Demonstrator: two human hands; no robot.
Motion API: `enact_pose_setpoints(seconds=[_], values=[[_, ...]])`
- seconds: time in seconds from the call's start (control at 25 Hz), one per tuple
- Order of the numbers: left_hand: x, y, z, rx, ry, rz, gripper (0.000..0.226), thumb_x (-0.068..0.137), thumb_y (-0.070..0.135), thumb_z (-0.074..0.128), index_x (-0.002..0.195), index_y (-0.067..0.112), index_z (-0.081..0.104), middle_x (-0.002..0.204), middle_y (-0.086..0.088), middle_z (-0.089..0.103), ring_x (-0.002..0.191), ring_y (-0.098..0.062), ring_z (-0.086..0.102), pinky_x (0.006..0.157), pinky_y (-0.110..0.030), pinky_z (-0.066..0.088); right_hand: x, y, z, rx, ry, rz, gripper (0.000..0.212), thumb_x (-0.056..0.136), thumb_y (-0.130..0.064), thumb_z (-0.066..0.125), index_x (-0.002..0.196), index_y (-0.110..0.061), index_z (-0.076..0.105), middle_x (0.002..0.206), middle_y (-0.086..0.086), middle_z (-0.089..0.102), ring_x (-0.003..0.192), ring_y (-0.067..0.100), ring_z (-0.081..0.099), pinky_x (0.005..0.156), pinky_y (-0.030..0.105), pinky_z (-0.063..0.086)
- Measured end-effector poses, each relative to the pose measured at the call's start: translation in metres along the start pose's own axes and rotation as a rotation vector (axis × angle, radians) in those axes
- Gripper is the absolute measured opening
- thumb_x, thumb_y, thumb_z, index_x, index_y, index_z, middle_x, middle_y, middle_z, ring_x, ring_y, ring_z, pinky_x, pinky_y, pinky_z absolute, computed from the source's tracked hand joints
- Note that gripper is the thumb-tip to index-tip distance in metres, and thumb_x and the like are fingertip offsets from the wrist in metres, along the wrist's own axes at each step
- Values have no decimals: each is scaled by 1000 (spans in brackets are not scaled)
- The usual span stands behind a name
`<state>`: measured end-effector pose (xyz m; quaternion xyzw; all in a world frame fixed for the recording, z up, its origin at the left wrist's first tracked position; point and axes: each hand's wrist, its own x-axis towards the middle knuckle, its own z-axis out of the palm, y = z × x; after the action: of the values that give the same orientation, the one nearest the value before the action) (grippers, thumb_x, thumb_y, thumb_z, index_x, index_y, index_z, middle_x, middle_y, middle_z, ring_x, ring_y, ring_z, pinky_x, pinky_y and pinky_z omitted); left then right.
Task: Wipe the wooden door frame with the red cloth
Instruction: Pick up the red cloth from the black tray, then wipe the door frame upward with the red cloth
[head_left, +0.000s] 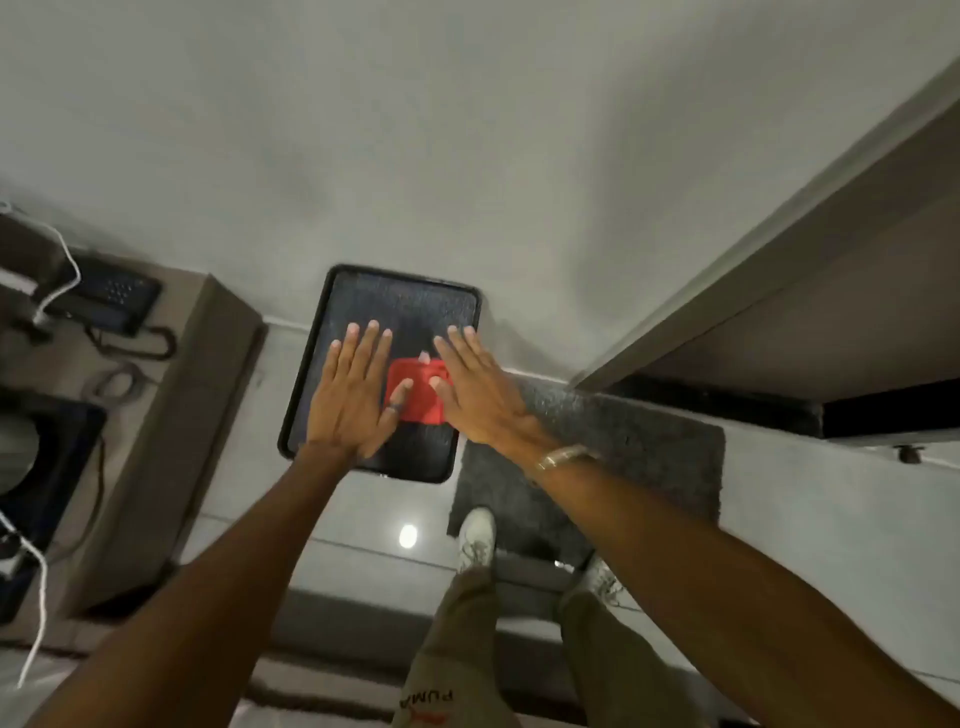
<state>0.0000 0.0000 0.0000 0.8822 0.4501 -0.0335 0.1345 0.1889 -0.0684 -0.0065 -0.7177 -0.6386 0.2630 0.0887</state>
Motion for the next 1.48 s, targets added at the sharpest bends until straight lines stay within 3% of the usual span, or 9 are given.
enact_pose_setpoints(seconds=[0.36,0.52,0.64,0.8,0.88,1.0,1.28,1.4,1.48], values=[[-5,-55,73,11,2,-89,71,105,48,19,165,9,15,175,-15,6,162,-31,-2,131,-45,-3,58,-13,123,-474,-219,-26,86,106,-27,55,164,-3,-3,174,24,-1,159,53,8,131,62,14],[-9,-45,56,-31,32,-84,70,106,46,22,164,6,20,174,-17,9,162,-32,0,132,-47,0,73,-26,103,-446,-128,-3,64,100,-9,59,155,3,30,155,33,43,138,54,50,111,57,49],[2,-25,11,-44,107,-47,69,107,44,23,164,6,20,174,-17,9,162,-32,-1,133,-48,2,82,-24,38,123,-118,239,33,90,-15,65,122,-10,68,113,18,73,103,35,71,85,40,58],[44,38,-80,-96,256,107,72,103,44,21,161,2,26,172,-20,17,162,-37,7,133,-48,5,48,-14,-71,1289,92,713,18,87,0,54,97,-2,68,93,15,66,90,31,63,69,36,53],[62,72,-127,-116,349,194,70,105,44,22,161,3,27,172,-19,18,162,-36,8,133,-48,5,15,-11,-129,1697,158,602,19,92,-1,53,106,-5,65,101,17,70,90,33,67,71,36,59],[91,131,-201,-100,540,373,66,107,40,29,161,4,27,172,-18,19,161,-37,9,133,-49,6,-33,-8,-228,1861,364,356,25,101,-13,61,125,-6,64,127,19,73,109,33,71,95,47,60],[119,298,-362,-56,969,780,58,106,33,43,157,6,37,170,-17,27,161,-37,12,133,-47,6,-159,18,-401,1625,1125,3,46,98,-10,69,142,-19,60,139,9,69,128,28,67,112,54,53],[127,349,-399,-30,1048,834,60,106,37,42,158,9,36,171,-14,25,162,-34,9,134,-41,-1,-195,32,-443,1110,1539,-147,62,97,-14,66,142,-54,51,145,-20,61,131,3,62,106,30,58],[133,378,-422,-10,1092,837,61,106,39,42,159,9,36,172,-14,23,162,-32,7,133,-38,-4,-201,53,-478,598,1724,-193,77,93,-8,55,155,-49,36,160,-20,45,147,10,49,109,36,57]])
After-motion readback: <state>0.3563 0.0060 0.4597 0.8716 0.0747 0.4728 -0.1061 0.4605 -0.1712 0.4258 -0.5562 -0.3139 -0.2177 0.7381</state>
